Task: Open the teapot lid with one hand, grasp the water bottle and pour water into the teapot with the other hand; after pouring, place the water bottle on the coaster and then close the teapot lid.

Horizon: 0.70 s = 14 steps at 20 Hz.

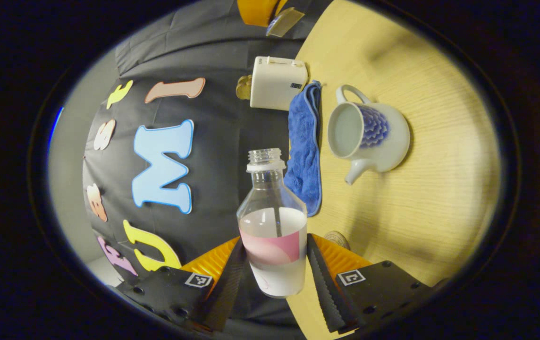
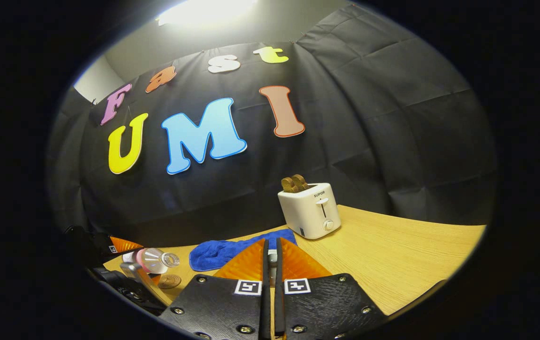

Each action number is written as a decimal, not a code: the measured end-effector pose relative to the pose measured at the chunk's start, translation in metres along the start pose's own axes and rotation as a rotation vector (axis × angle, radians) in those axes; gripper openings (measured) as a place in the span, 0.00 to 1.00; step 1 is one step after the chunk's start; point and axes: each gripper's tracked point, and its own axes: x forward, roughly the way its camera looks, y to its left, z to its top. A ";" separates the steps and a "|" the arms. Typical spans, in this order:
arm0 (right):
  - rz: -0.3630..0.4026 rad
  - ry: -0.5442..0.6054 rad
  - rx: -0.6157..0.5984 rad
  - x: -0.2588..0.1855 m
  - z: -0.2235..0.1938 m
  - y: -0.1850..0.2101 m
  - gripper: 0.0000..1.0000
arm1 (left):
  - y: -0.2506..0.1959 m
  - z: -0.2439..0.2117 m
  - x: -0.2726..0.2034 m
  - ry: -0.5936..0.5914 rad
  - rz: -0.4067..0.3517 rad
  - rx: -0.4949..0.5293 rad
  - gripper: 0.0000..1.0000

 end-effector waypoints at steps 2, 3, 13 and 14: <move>0.004 0.003 0.006 0.000 0.000 0.000 0.03 | 0.003 0.002 0.002 -0.006 0.008 0.054 0.89; 0.005 0.003 0.008 0.000 0.000 0.000 0.03 | 0.003 0.004 0.001 -0.009 0.011 0.077 0.89; 0.018 0.010 0.028 0.000 -0.001 0.002 0.03 | 0.003 0.018 0.001 -0.021 0.030 0.247 0.89; 0.019 0.011 0.029 0.000 -0.001 0.001 0.03 | 0.005 0.019 0.000 -0.024 0.032 0.268 0.89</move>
